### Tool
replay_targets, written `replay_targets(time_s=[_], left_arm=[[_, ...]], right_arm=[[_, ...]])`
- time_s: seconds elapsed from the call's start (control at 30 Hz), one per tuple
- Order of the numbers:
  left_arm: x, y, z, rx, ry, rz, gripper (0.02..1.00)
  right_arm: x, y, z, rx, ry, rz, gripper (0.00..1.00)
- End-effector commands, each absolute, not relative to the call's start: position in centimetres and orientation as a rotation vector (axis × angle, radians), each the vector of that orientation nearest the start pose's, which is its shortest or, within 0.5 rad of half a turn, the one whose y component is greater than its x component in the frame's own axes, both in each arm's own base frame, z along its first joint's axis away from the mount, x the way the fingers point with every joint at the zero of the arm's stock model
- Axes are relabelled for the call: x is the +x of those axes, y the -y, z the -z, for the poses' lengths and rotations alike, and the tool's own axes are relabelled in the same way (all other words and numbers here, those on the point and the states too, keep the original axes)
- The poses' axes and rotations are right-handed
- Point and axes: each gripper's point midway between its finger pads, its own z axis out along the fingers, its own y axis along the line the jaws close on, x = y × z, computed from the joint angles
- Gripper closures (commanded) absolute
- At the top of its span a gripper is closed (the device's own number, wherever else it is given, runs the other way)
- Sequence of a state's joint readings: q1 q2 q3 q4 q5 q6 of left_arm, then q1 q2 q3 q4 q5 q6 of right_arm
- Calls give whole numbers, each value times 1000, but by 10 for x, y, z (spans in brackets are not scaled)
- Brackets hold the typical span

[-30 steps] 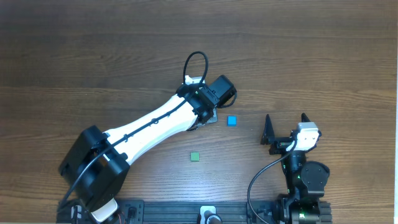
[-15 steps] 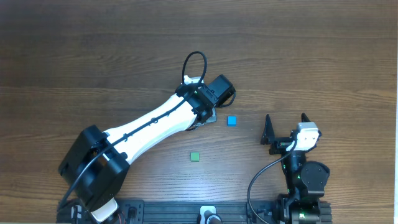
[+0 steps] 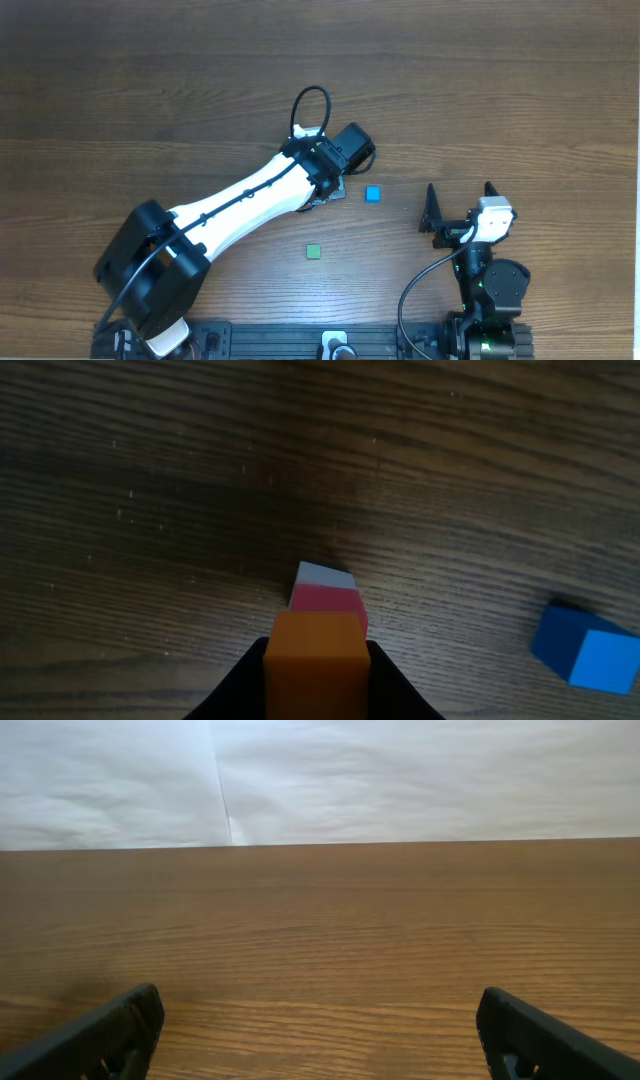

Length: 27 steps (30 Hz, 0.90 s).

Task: Stack Cubes

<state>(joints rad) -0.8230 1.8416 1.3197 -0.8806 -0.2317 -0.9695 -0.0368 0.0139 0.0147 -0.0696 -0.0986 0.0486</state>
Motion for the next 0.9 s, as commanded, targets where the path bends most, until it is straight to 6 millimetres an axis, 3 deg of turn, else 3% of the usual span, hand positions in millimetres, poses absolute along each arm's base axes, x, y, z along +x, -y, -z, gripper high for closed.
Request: replay_targets(time_s=[0.03,0.5,0.9], left_arm=[[283,245,-62,-261,-2845,-5,954],[284,247,-62,-260,-2845,12,945],[283,246,-61,-260,-2848,8,879]], right_arm=[[246,-7,-158,-8,-1640,-84,9],[246,-7,-158,-8,-1640,-84,9],[246,-7,-158,-8,-1640,-84,9]])
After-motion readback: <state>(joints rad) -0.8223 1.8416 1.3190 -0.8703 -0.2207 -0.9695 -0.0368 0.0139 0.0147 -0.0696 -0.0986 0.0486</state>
